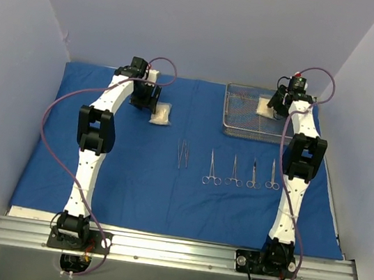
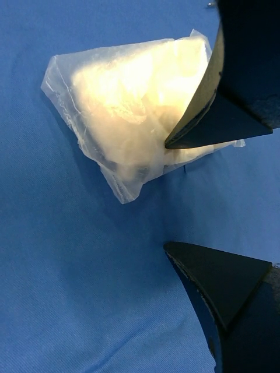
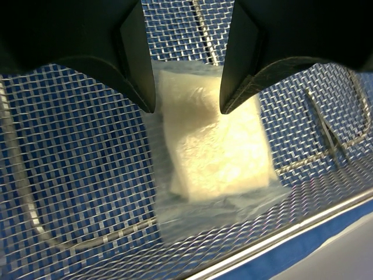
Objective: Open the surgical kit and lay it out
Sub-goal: Pick up the medical item from the container.
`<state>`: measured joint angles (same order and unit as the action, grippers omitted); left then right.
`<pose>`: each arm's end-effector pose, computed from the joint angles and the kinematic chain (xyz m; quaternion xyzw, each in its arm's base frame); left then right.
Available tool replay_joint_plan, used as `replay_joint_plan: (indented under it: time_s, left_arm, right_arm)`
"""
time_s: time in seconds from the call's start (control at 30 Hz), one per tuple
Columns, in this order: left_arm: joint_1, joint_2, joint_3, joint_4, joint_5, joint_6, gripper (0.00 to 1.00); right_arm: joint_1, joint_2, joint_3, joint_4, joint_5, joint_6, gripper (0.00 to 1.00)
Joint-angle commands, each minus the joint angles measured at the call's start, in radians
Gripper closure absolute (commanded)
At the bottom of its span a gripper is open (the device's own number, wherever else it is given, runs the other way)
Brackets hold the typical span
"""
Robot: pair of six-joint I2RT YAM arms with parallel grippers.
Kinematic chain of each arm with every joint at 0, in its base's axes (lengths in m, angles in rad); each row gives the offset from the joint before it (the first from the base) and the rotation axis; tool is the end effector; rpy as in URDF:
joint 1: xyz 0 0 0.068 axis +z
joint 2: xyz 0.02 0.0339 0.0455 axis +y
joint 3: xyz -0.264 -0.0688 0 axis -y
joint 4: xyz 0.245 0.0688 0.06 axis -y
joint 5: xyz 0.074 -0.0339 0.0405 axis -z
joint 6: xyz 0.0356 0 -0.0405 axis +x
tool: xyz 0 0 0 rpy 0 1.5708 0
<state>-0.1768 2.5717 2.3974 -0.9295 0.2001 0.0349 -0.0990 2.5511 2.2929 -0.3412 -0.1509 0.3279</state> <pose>0.5333 -0.1025 0.1753 0.1253 0.9601 -0.1132 0.2228 0.5793 -0.0522 0.1943 0.1524 0.8693 0.1194 0.4548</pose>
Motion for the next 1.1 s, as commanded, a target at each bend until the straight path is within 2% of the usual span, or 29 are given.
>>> replay_joint_plan:
  time_s: [0.0, 0.17, 0.33, 0.4, 0.43, 0.53, 0.7, 1.07]
  left_arm:
    - [-0.007, -0.008, 0.054, 0.021, -0.007, 0.013, 0.26]
    - [-0.006, -0.019, 0.055, 0.017, -0.008, 0.016, 0.26]
    - [-0.004, -0.034, 0.054, 0.014, -0.010, 0.020, 0.26]
    - [-0.004, -0.039, 0.051, 0.011, -0.010, 0.020, 0.26]
    - [-0.004, -0.042, 0.051, 0.011, -0.010, 0.020, 0.26]
    - [-0.004, -0.051, 0.051, 0.001, -0.008, 0.022, 0.26]
    - [0.002, -0.074, 0.045, -0.011, -0.004, 0.026, 0.25]
    - [0.013, -0.096, 0.052, -0.012, -0.002, 0.031, 0.25]
  right_arm:
    - [-0.002, 0.012, 0.016, 0.005, 0.125, -0.001, 0.55]
    - [0.012, 0.046, 0.025, 0.031, 0.119, -0.026, 0.53]
    - [0.013, 0.077, 0.008, 0.039, 0.028, -0.024, 0.56]
    - [0.012, 0.069, -0.009, 0.048, 0.028, -0.023, 0.63]
    - [0.009, 0.061, -0.016, 0.051, 0.030, -0.021, 0.72]
    - [0.002, 0.022, -0.036, 0.056, 0.033, -0.024, 0.87]
    - [0.001, -0.087, -0.073, 0.054, 0.039, -0.052, 0.99]
    - [0.012, -0.288, -0.021, 0.054, 0.056, -0.084, 1.00]
